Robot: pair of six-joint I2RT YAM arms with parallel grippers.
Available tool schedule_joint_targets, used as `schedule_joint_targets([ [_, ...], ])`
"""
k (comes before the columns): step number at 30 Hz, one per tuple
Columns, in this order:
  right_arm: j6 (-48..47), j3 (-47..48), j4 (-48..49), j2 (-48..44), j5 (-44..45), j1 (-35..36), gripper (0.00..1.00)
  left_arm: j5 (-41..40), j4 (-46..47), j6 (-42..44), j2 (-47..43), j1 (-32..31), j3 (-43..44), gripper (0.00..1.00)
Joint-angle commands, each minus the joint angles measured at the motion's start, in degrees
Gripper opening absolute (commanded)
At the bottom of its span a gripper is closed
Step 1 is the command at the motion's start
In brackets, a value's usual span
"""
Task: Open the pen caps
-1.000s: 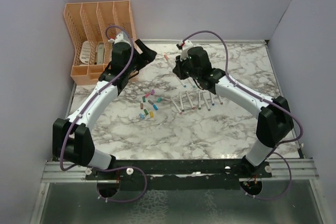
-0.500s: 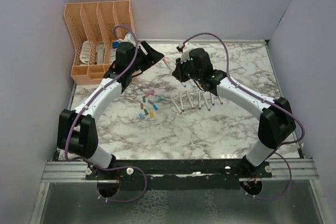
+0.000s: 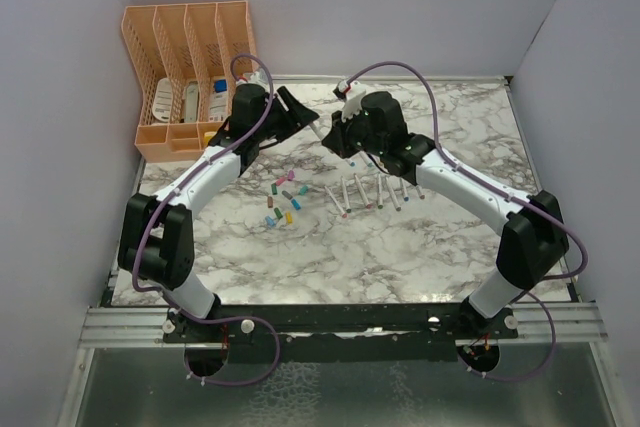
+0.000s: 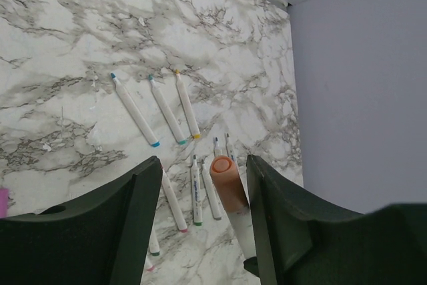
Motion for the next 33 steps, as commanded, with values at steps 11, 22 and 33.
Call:
schedule_joint_targets([
  [11, -0.3, -1.4, 1.1, -2.3, -2.0, 0.4, 0.01, 1.5, 2.6, -0.9, 0.5, -0.3, 2.4, 0.44],
  [22, -0.4, -1.6, 1.2, -2.7, -1.7, 0.4, 0.02, 2.4, 4.0, -1.4, 0.1, -0.7, 1.3, 0.18],
  [33, 0.1, 0.0, 0.1, -2.0, -0.3, 0.5, 0.83, 3.3, 3.8, -0.9, -0.3, -1.6, 1.0, 0.0],
])
